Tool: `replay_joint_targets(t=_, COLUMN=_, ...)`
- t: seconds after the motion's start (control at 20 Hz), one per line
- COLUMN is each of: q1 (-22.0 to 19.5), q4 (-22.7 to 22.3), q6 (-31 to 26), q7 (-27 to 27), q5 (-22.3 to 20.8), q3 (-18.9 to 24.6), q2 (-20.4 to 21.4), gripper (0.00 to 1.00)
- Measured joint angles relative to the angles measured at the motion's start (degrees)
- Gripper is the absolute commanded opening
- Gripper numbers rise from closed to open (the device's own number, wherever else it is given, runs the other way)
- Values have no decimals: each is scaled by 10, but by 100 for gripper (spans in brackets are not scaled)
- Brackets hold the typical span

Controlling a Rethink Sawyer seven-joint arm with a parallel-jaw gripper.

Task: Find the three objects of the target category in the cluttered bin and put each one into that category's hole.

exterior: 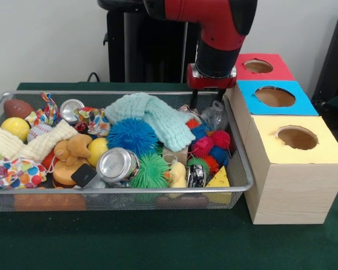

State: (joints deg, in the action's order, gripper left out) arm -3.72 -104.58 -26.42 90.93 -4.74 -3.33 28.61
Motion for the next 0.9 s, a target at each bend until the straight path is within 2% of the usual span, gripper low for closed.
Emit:
replay_joint_targets(t=0.25, q1=-4, q4=10, q6=0, q7=0, q5=0, q3=3, q2=-14, gripper=100)
replay_joint_targets(t=0.9, q1=-5, q4=12, q6=6, q7=0, q5=0, q3=3, q2=-21, gripper=100)
